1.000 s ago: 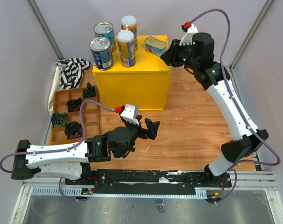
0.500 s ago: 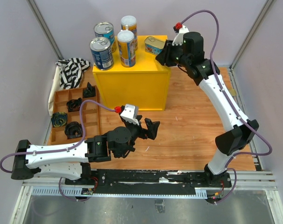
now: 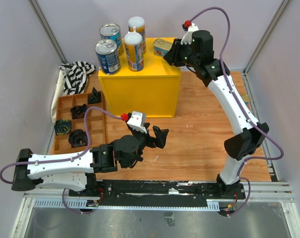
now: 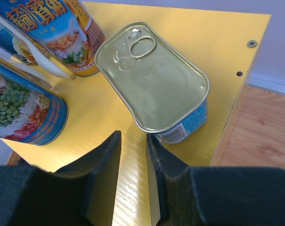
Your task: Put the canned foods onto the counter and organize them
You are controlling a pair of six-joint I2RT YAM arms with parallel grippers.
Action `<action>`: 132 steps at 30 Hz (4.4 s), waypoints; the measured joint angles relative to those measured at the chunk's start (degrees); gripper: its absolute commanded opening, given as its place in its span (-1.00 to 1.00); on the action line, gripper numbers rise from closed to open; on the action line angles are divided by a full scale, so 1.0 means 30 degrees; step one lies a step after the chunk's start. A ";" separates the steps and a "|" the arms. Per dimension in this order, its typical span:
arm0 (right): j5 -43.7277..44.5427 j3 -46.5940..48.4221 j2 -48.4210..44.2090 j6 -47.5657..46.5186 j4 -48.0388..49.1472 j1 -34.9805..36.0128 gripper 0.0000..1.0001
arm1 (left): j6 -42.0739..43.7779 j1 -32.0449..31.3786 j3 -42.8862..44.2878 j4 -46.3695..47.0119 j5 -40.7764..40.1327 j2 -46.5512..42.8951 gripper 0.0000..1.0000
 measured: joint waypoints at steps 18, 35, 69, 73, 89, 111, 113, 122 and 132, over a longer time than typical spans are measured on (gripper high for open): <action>0.0117 0.1545 0.1122 0.0007 -0.0022 -0.0685 -0.43 | -0.0080 0.0168 -0.0058 0.0015 -0.0058 -0.0007 0.87; 0.1392 -0.3854 -0.3672 -0.0597 -0.0663 -0.0896 0.38 | -0.0270 0.0255 -0.0058 0.0262 0.0255 -0.0299 0.88; 0.9078 -0.7643 0.1275 1.2291 -0.7635 -1.1482 0.87 | 0.0736 0.4022 -0.3410 0.4291 0.6535 -0.0976 0.93; 0.9377 -0.6812 0.2652 1.2670 -0.8029 -1.1868 0.92 | 0.0809 0.4612 -0.3628 0.4830 0.7767 -0.0831 0.93; 1.0834 -0.3453 0.7373 1.3085 -0.7679 -1.2604 0.97 | 0.0918 0.6798 -0.4124 0.6834 1.1169 0.0947 0.94; 1.1293 -0.1421 0.9734 1.3253 -0.6972 -1.2837 0.95 | 0.0525 0.8459 -0.4350 0.8153 1.3406 0.2922 0.94; 1.1300 -0.1421 0.9785 1.3347 -0.6972 -1.2961 0.86 | 0.0495 0.8502 -0.4350 0.8174 1.3478 0.2973 0.94; 1.1322 -0.1989 0.9755 1.3253 -0.6390 -1.3063 -0.12 | 0.0291 0.8531 -0.4371 0.8102 1.3529 0.2659 0.92; 1.0324 -0.4335 0.8349 1.1752 -0.5100 -1.3056 -0.75 | 0.0087 0.8531 -0.4415 0.6477 1.3216 -0.0007 0.91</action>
